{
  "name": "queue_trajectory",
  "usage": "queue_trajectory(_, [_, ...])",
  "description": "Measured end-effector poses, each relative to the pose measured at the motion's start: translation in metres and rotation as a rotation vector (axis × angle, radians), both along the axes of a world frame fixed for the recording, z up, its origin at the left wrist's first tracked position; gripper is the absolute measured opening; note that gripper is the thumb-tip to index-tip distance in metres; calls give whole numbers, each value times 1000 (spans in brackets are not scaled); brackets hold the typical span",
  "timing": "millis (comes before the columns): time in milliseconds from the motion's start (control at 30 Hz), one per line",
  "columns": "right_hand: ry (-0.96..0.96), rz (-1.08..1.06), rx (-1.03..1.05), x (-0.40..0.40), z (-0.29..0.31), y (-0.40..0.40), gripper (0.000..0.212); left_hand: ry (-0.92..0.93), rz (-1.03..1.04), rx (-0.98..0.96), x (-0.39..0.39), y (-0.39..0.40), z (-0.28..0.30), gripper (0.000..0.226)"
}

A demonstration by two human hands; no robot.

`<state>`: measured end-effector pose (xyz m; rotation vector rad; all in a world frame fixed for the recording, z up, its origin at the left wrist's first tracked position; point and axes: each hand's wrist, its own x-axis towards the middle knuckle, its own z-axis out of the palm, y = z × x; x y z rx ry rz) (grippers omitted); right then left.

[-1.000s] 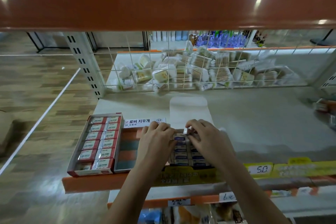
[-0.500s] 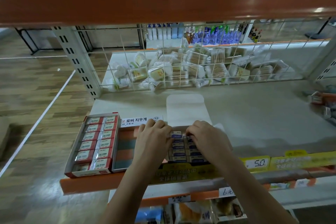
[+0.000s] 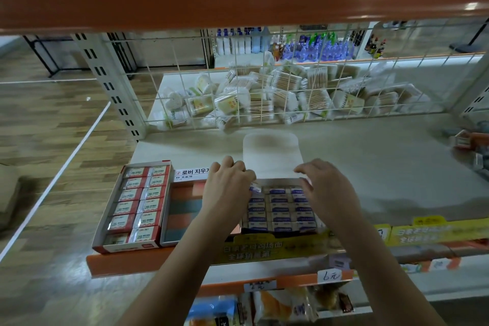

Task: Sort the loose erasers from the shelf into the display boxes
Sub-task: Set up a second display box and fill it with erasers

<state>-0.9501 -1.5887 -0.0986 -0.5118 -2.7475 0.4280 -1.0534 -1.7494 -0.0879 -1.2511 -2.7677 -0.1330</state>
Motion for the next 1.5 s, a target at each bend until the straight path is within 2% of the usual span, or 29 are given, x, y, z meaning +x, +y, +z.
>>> queue_trajectory(200, [-84,-122,-73,12,-1,20,29,6,-30,-10,-1,5,2,19])
queue_trajectory(367, [-83,-97,-155,9,-4,19,20,43,-32,-93,1,14,0,15])
queue_trajectory(733, [-71,-51,-193,8,-8,23,18,105,-55,-258,8,13,6,18])
queue_trajectory(1233, [-44,22,-212,4,-11,28,18,128,-11,-206,11,18,-4,18])
queue_trajectory(1500, [-33,43,-211,4,-12,29,18,150,18,-282,13,30,-4,17])
